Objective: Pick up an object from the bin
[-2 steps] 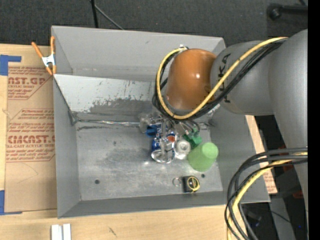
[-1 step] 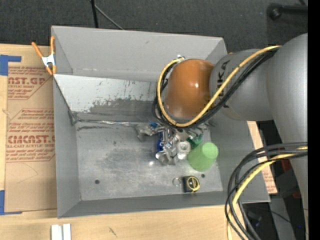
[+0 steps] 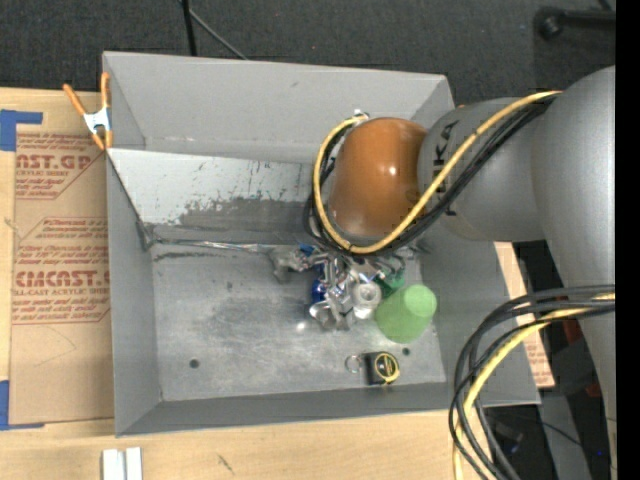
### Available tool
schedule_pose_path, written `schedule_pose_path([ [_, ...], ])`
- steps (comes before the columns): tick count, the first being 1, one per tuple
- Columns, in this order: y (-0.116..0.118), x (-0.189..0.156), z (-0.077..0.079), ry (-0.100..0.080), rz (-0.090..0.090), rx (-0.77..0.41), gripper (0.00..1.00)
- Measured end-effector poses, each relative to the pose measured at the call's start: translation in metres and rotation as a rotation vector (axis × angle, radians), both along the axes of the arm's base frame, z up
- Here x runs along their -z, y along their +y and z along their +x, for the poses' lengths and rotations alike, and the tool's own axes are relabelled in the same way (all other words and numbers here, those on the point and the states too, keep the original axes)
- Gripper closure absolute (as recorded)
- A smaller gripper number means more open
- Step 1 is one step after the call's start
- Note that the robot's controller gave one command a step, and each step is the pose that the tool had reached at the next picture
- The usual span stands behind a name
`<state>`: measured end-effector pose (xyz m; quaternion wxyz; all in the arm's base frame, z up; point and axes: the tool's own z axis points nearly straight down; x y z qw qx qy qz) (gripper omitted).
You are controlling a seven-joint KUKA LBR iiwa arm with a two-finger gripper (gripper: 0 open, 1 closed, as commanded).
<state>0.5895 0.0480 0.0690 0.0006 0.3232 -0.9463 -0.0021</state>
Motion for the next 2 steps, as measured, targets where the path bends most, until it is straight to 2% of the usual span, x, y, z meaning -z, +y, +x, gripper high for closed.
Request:
schedule_pose_path([
  [1,0.001,-0.001,0.000,-0.001,0.001,0.000,1.00],
  [2,0.002,-0.074,0.003,-0.012,-0.002,0.001,1.00],
])
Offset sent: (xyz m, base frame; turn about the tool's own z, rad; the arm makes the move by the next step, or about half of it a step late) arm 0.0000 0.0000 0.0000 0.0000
